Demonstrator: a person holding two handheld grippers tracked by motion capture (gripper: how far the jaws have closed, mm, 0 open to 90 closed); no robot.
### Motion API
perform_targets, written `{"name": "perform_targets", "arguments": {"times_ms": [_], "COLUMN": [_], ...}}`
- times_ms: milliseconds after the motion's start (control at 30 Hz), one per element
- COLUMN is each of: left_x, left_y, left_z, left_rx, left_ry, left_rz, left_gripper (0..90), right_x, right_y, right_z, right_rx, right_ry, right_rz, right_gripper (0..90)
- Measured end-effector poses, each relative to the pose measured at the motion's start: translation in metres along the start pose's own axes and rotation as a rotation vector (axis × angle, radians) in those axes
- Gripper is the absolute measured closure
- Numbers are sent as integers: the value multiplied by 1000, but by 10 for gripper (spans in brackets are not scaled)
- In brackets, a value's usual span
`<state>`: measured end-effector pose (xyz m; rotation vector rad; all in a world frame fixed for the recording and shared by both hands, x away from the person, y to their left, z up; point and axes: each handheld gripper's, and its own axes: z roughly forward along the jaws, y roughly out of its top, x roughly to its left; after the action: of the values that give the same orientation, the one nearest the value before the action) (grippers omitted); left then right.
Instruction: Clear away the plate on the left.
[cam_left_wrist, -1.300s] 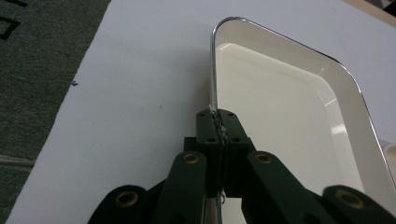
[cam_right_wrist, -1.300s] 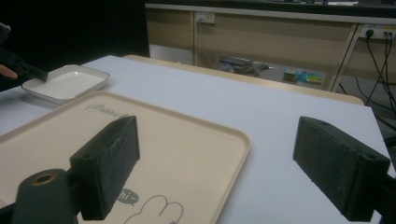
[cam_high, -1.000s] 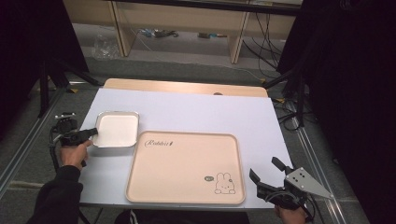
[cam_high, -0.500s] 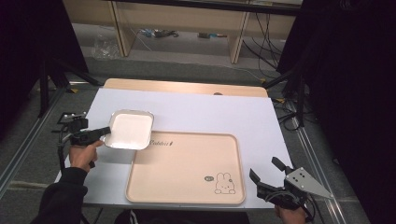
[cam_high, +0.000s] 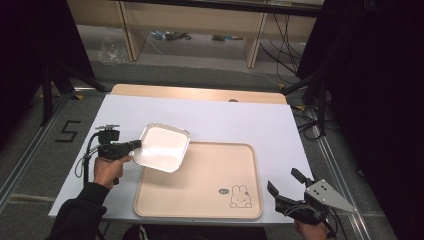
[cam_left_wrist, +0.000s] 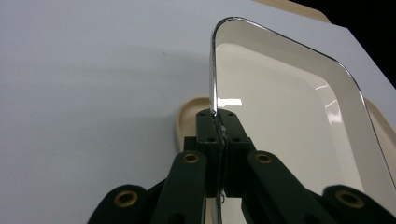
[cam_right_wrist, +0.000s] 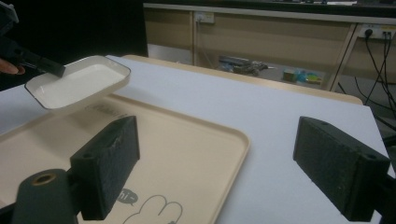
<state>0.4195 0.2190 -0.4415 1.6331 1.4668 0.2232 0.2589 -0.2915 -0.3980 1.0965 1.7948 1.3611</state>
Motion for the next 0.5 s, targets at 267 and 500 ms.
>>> {"name": "perform_targets", "arguments": {"times_ms": [267,500], "left_x": [-17,-26], "left_y": [-7,-11], "left_z": [11,16], "left_rx": [35,69], "left_ry": [-30,-62], "left_rz": [46,53], "left_gripper": [881,881], "right_x": [0,0], "right_y": [0,0], "right_z": [0,0], "right_rx": [3,0], "right_ry": [1,-1], "right_rz": [6,-2], "right_gripper": [152,152]}}
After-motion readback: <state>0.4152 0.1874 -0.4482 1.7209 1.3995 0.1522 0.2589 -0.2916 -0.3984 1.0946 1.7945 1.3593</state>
